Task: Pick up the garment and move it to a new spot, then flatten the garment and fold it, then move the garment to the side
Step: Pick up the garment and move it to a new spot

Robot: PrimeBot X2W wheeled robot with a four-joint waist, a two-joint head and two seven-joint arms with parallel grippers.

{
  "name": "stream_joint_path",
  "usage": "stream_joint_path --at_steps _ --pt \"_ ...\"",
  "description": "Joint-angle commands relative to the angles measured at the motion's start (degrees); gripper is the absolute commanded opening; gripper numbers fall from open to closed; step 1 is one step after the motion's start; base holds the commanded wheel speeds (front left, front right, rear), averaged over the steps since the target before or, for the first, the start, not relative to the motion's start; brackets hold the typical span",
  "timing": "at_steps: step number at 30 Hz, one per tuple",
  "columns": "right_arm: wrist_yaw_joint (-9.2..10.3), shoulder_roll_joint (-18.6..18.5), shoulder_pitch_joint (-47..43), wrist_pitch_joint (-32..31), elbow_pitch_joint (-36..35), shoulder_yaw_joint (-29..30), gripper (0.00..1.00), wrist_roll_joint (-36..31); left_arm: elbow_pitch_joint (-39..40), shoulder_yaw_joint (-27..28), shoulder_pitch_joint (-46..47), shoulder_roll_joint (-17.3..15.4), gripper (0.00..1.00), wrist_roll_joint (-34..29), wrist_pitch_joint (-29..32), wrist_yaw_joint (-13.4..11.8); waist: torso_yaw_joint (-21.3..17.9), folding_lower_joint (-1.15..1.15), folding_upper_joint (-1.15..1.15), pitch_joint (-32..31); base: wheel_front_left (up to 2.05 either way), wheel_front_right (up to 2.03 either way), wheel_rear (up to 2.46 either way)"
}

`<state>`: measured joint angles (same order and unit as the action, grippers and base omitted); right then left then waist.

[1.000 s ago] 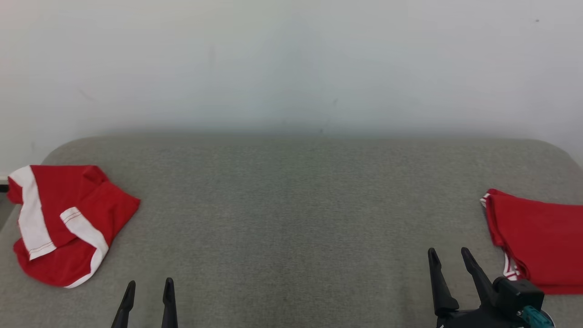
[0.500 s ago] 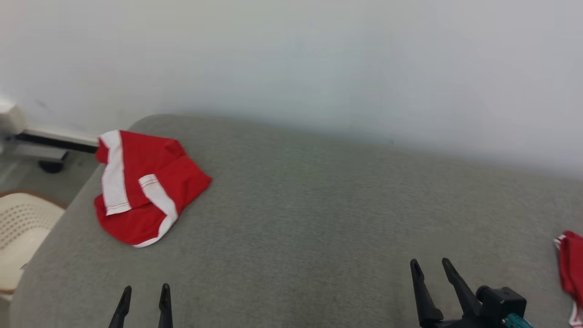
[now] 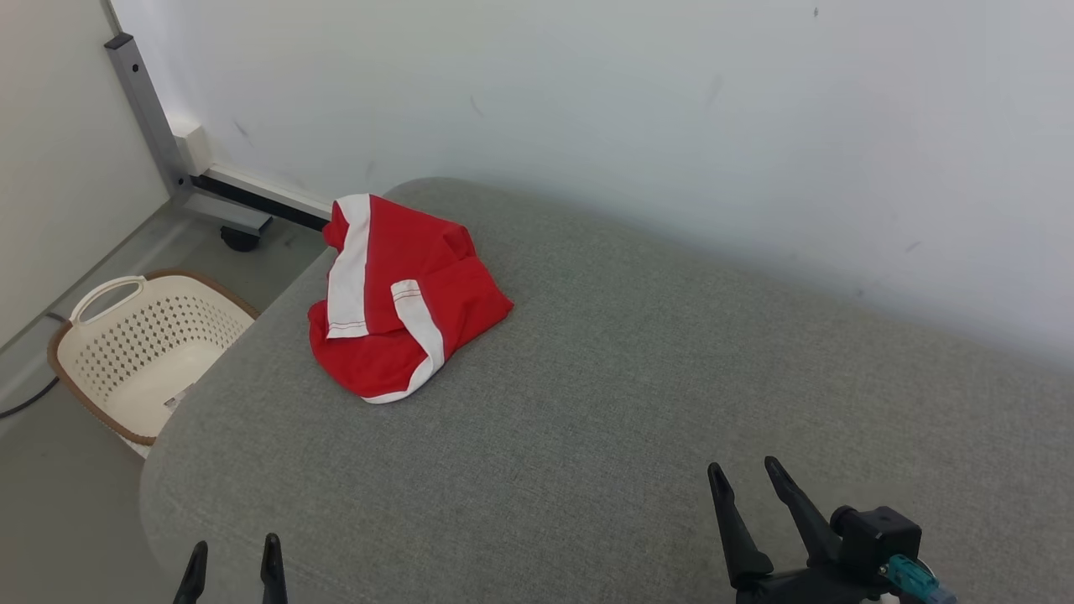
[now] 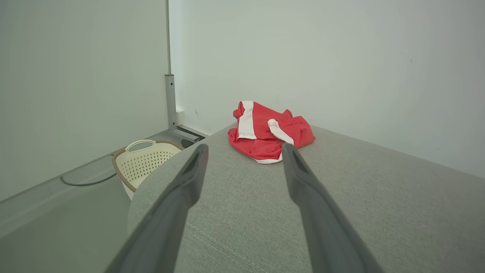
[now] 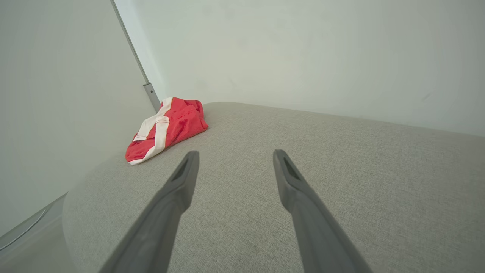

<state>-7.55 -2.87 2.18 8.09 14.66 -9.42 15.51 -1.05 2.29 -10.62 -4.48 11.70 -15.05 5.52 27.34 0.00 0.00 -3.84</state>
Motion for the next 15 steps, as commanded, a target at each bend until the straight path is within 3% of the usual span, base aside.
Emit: stream_joint_path --at_steps 1,8,15 --pt "0.13 -0.02 0.62 0.19 0.39 -0.23 1.00 0.33 0.51 0.26 -0.54 0.14 1.00 0.30 -0.19 -0.19 0.85 0.00 0.00 0.69 0.00 0.00 0.00" --pt "0.13 -0.01 0.68 0.68 1.27 -1.11 1.00 0.65 0.49 0.13 0.26 0.33 1.00 1.21 -0.19 0.19 0.51 0.00 0.00 0.35 0.00 0.00 0.00" --pt "0.14 0.00 -1.03 0.24 0.51 -0.93 1.00 0.17 -6.35 -2.59 9.89 -1.25 1.00 4.24 2.72 1.36 0.02 0.00 0.00 0.18 0.00 0.00 0.00"
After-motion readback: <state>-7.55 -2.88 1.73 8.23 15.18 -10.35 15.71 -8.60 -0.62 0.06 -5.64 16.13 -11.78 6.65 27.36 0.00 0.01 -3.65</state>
